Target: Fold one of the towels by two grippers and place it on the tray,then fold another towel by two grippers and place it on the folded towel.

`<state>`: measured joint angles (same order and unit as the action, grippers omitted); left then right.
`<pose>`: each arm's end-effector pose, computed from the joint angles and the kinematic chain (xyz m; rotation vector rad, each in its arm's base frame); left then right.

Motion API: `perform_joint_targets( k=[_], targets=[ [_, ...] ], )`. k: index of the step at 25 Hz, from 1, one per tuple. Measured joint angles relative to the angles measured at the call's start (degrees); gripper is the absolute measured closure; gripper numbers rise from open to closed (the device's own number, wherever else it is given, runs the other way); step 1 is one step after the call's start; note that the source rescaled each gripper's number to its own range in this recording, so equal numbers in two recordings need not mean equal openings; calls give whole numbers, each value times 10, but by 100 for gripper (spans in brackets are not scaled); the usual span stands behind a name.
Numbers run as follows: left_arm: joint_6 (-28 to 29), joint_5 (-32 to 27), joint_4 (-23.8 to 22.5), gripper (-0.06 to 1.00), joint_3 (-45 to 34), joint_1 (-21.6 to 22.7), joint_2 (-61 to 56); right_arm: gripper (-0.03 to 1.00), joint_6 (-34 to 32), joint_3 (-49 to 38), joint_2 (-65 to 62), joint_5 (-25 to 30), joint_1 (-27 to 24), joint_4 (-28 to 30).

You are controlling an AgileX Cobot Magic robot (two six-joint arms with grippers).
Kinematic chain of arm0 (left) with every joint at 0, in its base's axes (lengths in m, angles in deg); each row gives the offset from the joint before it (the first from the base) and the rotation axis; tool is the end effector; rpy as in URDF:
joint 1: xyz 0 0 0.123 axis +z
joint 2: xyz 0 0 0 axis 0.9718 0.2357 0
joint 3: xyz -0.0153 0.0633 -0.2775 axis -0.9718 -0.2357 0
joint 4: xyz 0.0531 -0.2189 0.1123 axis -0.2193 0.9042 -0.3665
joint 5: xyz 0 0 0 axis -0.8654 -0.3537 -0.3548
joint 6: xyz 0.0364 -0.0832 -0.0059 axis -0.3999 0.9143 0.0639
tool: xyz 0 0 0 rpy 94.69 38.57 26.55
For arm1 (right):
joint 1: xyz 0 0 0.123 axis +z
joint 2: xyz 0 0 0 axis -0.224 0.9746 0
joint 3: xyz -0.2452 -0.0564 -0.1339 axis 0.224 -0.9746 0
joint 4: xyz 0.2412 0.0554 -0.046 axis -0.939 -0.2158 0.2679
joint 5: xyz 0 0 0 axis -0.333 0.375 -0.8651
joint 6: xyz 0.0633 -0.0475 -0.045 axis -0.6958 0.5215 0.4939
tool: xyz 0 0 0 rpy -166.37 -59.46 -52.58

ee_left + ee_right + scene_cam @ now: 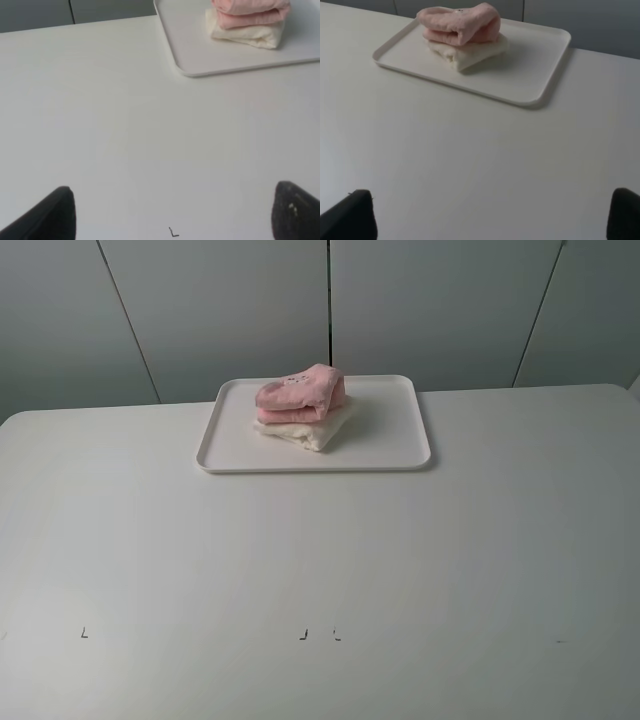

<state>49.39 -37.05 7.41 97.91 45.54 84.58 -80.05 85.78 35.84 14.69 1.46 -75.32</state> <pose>0.0012 0.0240 0.2806 0.1901 2.0508 -0.2232 -0.0121 0.0134 0.2801 -0.4100 2.0159 0.3107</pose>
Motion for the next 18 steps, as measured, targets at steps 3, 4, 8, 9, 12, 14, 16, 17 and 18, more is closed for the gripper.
perform_joint_targets(
  k=[3,4,8,9,12,14,16,17,18],
  targets=[
    [-9,1,15,-6,0,0,0,-3,2,0,0,0,0,0],
    [-10,1,16,-6,0,0,0,-3,2,0,0,0,0,0],
    [-10,2,18,-6,0,5,0,-3,2,0,0,0,0,0],
    [-11,2,18,-6,0,14,0,-3,2,0,0,0,0,0],
    [-11,3,19,-6,0,60,0,-3,2,0,0,0,-1,0],
    [-11,3,19,-6,0,114,0,-3,2,0,0,0,-19,-1],
    [-11,3,19,-6,0,171,0,-3,2,0,0,0,-59,-1],
    [-11,3,19,-6,0,202,0,-3,2,0,0,0,-80,-1],
    [-11,3,19,-6,0,231,0,-3,2,0,-1,0,-102,-1]
  ],
)
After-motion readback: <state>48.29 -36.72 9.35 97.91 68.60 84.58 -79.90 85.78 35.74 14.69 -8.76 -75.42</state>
